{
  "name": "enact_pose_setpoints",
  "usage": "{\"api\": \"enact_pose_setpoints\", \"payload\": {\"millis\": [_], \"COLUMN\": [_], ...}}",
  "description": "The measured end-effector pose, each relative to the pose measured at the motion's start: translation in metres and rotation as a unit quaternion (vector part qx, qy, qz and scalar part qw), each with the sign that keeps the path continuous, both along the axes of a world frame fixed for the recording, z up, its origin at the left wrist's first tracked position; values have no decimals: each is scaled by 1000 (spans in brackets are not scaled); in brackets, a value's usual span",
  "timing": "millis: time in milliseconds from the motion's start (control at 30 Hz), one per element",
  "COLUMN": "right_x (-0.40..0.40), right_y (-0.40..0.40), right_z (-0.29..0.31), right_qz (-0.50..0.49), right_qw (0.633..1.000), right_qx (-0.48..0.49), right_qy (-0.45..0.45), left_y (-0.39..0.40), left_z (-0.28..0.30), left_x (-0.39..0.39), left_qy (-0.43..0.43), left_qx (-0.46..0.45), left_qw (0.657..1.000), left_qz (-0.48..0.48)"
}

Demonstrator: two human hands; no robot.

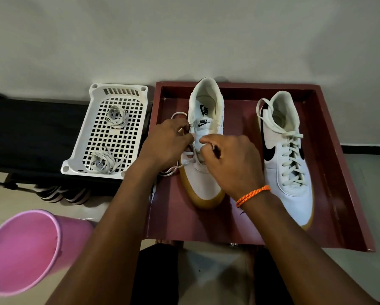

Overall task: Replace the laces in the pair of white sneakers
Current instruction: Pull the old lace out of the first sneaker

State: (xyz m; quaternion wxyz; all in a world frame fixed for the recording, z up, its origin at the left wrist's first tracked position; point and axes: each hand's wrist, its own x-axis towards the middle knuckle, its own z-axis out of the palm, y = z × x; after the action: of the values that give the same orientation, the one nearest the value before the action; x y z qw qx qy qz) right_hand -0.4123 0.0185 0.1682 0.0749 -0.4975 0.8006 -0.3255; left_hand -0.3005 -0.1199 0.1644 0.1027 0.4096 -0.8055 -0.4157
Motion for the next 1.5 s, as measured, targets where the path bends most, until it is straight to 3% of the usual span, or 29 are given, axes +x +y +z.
{"api": "enact_pose_setpoints", "payload": {"millis": [67, 133, 300, 533, 700, 833, 967, 1033, 1100, 1200, 1367, 1433, 1500], "right_x": [7, 8, 0, 6, -9, -18, -17, -8, 2, 4, -11, -15, -16], "right_y": [-2, -4, -3, -4, -4, -5, -1, 0, -1, -4, -6, -7, -5], "right_z": [-6, -8, -9, -12, -11, 1, 4, 3, -1, -11, -7, -1, 2], "right_qz": [31, 34, 19, 31, 43, -33, -102, -38, 30, 57, -2, -43, -57], "right_qw": [991, 984, 994, 990, 995, 983, 992, 999, 995, 981, 996, 988, 989], "right_qx": [102, 137, 109, 112, 51, -57, -58, -24, 74, 152, -8, -75, -92], "right_qy": [86, 105, 20, 78, -76, -172, -48, 0, 60, 109, -93, -125, -100], "left_y": [0, 0, 1, 0, -2, -5, -4, -4, -4, -4, -5, -5, -4], "left_z": [-1, 0, 0, -3, -3, -7, -8, -6, -5, -6, -5, -5, -5], "left_x": [0, -1, -1, -1, -1, 0, 0, 0, 0, -1, 0, 1, 1], "left_qy": [0, -3, -3, 0, -7, -5, -2, -3, -2, -2, 0, 2, 3], "left_qx": [-3, -6, -11, -14, -7, -5, 0, 3, 1, 0, 4, 6, 7], "left_qw": [1000, 1000, 1000, 1000, 1000, 1000, 1000, 1000, 1000, 1000, 1000, 1000, 1000], "left_qz": [-2, -4, -6, -11, -7, -10, -9, -11, -14, -14, -6, -6, -8]}}
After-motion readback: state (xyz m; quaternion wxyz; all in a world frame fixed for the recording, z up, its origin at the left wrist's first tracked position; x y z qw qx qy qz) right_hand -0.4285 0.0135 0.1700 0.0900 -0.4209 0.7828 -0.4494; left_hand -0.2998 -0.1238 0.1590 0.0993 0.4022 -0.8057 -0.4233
